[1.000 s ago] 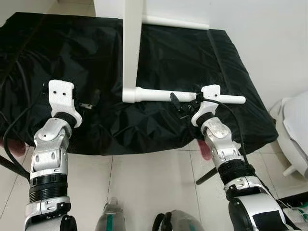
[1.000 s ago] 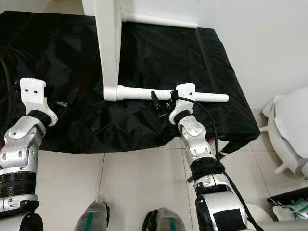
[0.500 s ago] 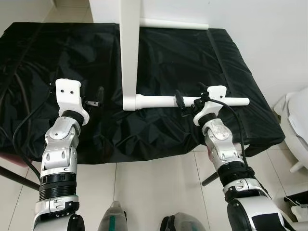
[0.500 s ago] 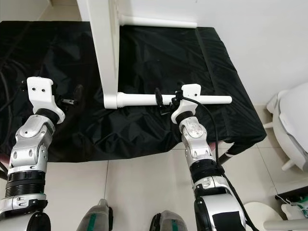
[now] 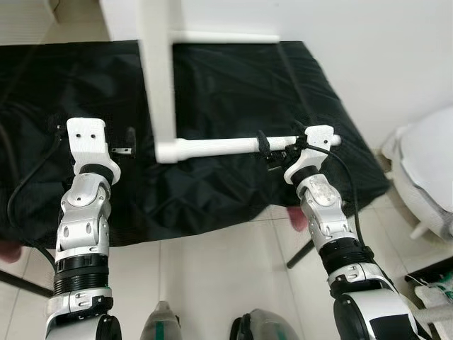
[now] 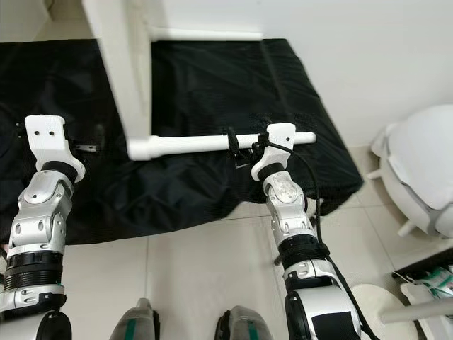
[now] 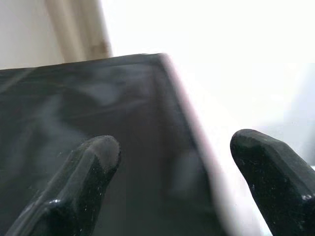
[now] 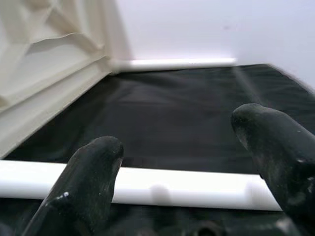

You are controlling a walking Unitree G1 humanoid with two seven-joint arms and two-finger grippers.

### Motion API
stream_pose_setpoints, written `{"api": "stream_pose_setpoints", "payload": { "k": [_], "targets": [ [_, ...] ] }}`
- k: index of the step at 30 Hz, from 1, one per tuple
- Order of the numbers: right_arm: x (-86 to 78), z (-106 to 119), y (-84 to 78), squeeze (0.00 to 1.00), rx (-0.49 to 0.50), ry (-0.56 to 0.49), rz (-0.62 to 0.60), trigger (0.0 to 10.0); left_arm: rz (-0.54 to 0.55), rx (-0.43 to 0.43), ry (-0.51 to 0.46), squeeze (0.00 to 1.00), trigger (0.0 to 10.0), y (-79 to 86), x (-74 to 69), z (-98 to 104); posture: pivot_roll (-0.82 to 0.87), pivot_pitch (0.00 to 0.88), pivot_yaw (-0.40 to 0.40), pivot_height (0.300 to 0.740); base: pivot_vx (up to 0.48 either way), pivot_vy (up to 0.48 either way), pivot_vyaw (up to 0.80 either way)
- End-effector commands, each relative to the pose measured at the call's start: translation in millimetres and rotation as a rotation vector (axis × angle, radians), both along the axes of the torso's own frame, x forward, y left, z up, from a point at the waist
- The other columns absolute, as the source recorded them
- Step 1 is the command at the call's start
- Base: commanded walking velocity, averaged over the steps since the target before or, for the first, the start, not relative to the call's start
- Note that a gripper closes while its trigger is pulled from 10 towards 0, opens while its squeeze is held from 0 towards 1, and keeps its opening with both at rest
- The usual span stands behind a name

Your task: Building children table

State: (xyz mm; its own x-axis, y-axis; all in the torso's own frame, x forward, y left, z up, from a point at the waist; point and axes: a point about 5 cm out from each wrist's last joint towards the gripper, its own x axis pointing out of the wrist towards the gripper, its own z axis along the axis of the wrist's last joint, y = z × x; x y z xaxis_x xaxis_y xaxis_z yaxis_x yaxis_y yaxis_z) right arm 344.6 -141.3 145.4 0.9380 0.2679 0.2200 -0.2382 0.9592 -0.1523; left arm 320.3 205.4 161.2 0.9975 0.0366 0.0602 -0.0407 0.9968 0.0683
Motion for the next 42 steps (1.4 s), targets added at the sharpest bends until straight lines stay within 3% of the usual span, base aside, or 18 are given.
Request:
{"api": "stream_pose_setpoints", "payload": {
  "k": [1,13,23,31,42],
  "targets": [
    [0.5,1,3.9,0.0,0.0,-0.008,0.009,10.0,0.015,0.007,0.007,0.0,10.0,3.6,-0.4,-2,0.05,0.02,-0.035,0.74,0.0,-0.334,0.0],
    [0.8,2,4.4,0.0,-0.005,-0.009,0.015,10.0,0.028,0.025,0.001,0.0,10.0,-0.2,2.0,-1,0.05,0.011,-0.05,0.74,0.0,-0.16,0.0],
    [5.6,6,3.3,0.0,-0.014,-0.006,-0.008,10.0,0.019,0.053,0.063,0.0,10.0,-2.4,4.9,-13,0.04,0.029,-0.069,0.74,0.0,0.0,0.0],
    [7.7,8,-5.7,0.0,-0.025,-0.014,-0.081,10.0,0.111,-0.033,0.031,0.0,10.0,12.9,11.6,1,0.04,0.023,-0.038,0.74,0.0,0.0,0.0],
    [5.0,5,-7.8,0.0,-0.026,-0.017,-0.1,10.0,0.147,-0.062,0.036,0.0,10.0,15.6,11.3,0,0.03,0.014,-0.02,0.74,0.0,0.137,0.0]
  ]
}}
